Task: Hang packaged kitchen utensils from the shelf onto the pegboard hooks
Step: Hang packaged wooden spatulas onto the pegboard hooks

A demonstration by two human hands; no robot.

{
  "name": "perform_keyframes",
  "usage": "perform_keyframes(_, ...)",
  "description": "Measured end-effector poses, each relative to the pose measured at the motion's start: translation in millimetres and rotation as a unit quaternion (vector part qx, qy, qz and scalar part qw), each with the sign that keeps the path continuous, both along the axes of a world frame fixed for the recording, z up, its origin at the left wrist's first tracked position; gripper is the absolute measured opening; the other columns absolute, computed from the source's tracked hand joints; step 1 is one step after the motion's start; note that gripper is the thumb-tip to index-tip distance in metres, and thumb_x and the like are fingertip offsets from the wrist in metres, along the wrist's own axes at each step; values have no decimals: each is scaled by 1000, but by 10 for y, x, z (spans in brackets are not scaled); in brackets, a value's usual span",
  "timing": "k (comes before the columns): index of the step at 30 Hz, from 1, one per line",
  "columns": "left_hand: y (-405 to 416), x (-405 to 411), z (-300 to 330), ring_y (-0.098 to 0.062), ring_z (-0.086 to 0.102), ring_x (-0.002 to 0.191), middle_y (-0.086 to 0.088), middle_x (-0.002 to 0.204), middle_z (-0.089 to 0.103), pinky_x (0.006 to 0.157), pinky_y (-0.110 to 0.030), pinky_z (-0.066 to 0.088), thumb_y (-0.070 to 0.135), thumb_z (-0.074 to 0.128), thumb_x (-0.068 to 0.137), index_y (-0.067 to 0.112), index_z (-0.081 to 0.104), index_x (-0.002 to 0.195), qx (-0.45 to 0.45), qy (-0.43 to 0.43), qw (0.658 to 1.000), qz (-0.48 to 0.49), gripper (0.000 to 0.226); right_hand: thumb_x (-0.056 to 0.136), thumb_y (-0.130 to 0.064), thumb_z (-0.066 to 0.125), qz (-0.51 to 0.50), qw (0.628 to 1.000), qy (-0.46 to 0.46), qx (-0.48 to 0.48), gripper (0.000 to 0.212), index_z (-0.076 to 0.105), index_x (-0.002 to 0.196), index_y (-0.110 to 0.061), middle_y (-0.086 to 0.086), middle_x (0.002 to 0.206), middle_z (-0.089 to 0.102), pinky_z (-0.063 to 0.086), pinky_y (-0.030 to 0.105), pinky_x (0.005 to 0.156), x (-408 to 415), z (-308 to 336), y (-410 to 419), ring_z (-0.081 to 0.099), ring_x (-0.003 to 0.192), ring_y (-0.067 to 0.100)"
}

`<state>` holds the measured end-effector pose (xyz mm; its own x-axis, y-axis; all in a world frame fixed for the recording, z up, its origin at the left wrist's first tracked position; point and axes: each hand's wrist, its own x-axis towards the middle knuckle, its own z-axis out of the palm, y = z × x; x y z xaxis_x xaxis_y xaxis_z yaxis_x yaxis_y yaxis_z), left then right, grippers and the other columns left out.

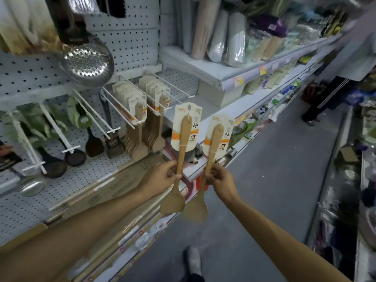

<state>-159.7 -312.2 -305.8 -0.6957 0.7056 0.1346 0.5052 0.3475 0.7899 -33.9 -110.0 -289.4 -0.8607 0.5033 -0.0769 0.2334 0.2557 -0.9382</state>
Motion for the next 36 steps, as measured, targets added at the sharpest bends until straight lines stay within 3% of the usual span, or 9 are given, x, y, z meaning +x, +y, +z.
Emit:
perform_keyframes(4,215,-162,-118,-4,66,74,13,79,69,66,-38,57,36,72,87,39,60,95,-17,4,999,40,14,92,0,57,55,998,-10,-8,10,65,93,-6,13,85,71,60,47,77,-377,-169,258,70,81,31)
perform_keyframes(9,499,-331,-181,9,61,75,30,77,62,65,-25,51,33,74,87,47,58,88,-36,17,995,86,21,94,-14,58,160,987,-4,-15,11,63,86,-7,20,79,64,53,56,74,-802,-342,623,63,72,30)
perform_keyframes(14,686,-440,-228,0,64,80,16,85,69,72,-38,56,36,71,89,34,66,92,-58,-14,987,148,6,91,-24,58,233,971,-13,-40,13,62,78,-24,13,75,61,50,62,75,-1180,-355,964,59,72,32)
perform_keyframes(16,708,-451,-264,-1,65,79,15,85,70,71,-39,57,41,69,88,34,66,93,-54,-23,984,169,9,93,-21,57,263,964,-24,-40,17,63,79,-29,2,76,65,53,60,78,-1309,-357,1073,64,78,33)
perform_keyframes(20,705,-379,-308,-1,67,76,19,82,70,67,-38,58,51,63,85,35,63,89,-49,-25,975,217,17,95,-15,55,310,950,-40,-9,23,66,83,-32,-10,81,68,54,52,85,-1505,-401,1193,66,85,19)
perform_keyframes(25,676,-273,-365,-1,67,79,18,85,70,68,-37,59,52,62,87,35,64,92,-64,-18,969,240,18,93,-24,54,352,935,-44,17,14,62,82,-25,-7,75,65,55,53,75,-1704,-542,1244,64,75,22)
perform_keyframes(29,663,-184,-339,1,67,78,20,84,70,68,-35,59,52,61,86,33,64,91,-79,-12,959,271,20,96,-20,55,360,932,-41,16,14,63,84,-24,-7,75,66,53,42,69,-1817,-593,1235,62,71,14)
perform_keyframes(34,632,-119,-316,5,67,80,22,86,71,72,-32,59,42,67,90,33,65,95,-98,-8,954,284,10,96,-12,57,341,938,-58,-8,11,68,95,-14,6,88,72,55,44,81,-1994,-565,1188,67,83,22)
perform_keyframes(36,628,-103,-302,6,67,80,22,87,71,72,-31,59,41,67,90,33,65,96,-101,-1,951,291,9,96,-10,57,337,939,-59,-20,15,68,92,-19,4,85,72,54,44,82,-2101,-517,1148,67,84,23)
